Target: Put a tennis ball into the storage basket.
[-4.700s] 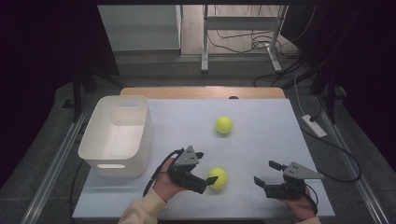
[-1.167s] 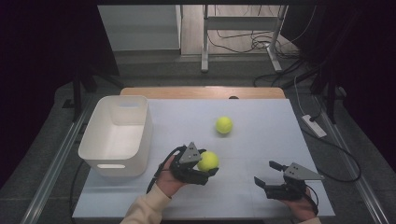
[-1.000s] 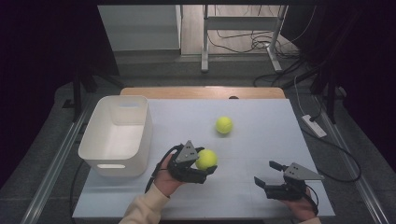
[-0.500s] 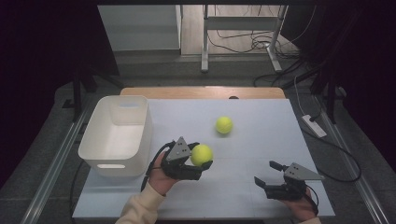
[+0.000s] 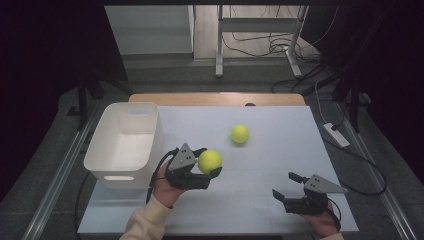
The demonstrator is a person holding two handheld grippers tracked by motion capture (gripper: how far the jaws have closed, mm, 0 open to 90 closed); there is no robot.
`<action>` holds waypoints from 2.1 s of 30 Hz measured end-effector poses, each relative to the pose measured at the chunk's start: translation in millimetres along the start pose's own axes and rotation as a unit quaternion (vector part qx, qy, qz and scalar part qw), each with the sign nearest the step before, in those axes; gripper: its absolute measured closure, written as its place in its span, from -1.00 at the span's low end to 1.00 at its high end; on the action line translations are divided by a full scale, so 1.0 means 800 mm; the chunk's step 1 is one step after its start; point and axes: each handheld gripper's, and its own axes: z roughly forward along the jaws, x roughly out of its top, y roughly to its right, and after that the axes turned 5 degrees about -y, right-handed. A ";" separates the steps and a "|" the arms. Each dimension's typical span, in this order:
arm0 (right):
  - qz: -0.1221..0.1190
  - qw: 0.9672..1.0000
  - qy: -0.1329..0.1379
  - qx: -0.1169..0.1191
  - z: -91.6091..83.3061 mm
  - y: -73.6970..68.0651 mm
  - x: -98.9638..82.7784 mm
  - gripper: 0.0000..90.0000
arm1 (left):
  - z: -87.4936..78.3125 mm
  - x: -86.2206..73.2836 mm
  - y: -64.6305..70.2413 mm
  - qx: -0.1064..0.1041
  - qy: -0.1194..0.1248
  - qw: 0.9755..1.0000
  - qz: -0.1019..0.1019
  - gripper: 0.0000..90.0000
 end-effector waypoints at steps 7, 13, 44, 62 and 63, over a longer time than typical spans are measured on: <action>0.001 1.000 0.000 0.000 0.000 0.000 0.000 -0.71 | -0.008 0.000 -0.005 0.007 0.009 1.000 -0.006 -0.42; 0.001 1.000 0.000 0.000 0.000 0.000 0.000 -0.71 | -0.015 0.001 -0.008 0.013 0.016 1.000 -0.007 -0.42; 0.000 1.000 -0.001 -0.002 0.000 -0.001 0.000 -0.71 | -0.058 0.004 -0.026 0.050 0.067 0.996 -0.027 -0.42; 0.000 1.000 -0.001 -0.002 0.000 -0.001 0.000 -0.71 | -0.076 0.002 -0.036 0.067 0.082 0.994 -0.035 -0.42; -0.001 1.000 -0.001 -0.002 0.000 -0.001 0.000 -0.71 | -0.077 0.002 -0.036 0.068 0.083 0.994 -0.035 -0.42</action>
